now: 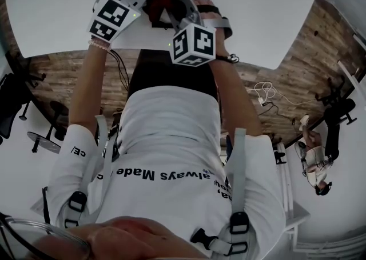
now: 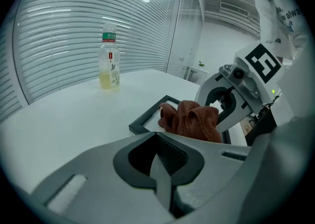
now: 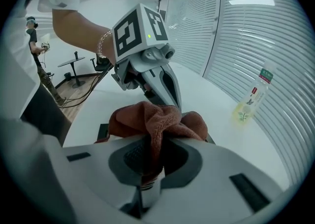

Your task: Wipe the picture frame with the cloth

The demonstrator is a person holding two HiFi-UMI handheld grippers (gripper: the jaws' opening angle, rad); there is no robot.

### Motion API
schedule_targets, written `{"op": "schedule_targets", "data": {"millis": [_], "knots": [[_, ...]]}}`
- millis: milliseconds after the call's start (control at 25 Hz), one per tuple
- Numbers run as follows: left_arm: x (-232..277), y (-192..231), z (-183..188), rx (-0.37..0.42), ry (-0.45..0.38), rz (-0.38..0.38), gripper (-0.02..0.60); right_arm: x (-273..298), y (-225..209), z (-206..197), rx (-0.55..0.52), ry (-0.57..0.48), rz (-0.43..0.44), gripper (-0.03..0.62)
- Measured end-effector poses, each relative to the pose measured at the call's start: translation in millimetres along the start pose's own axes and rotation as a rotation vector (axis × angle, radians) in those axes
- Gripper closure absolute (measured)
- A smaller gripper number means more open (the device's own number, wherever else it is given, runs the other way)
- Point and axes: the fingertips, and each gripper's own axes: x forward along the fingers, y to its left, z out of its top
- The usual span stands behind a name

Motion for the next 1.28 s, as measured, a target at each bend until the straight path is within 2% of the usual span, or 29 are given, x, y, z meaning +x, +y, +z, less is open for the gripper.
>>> {"op": "schedule_targets", "data": {"millis": [520,720,840,960,1120,1280], "knots": [[0.6,3.1,-1.8,-0.009,0.004,-0.001,0.578,-54.1,-31.2,-65.0,0.081,0.090,-0.097,0.579],[2.6,3.4,-2.9,-0.012,0.005,-0.002,0.578,-54.2,-33.5,-76.4,0.101,0.099,-0.106,0.579],[1.7,3.7,-5.0,-0.014,0.009,0.000,0.578,-61.1,-33.6,-59.4,0.120,0.052,-0.111,0.579],[0.8,3.9,-3.9,-0.008,0.010,0.001,0.578,-86.3,-28.5,-13.5,0.138,-0.060,-0.111,0.579],[3.3,3.6,-3.0,-0.010,0.010,0.002,0.578,-98.5,3.4,39.4,0.118,-0.172,-0.023,0.579],[2.3,4.0,-3.3,-0.009,0.012,0.001,0.578,-53.1,40.7,46.6,0.054,-0.151,0.069,0.579]]}}
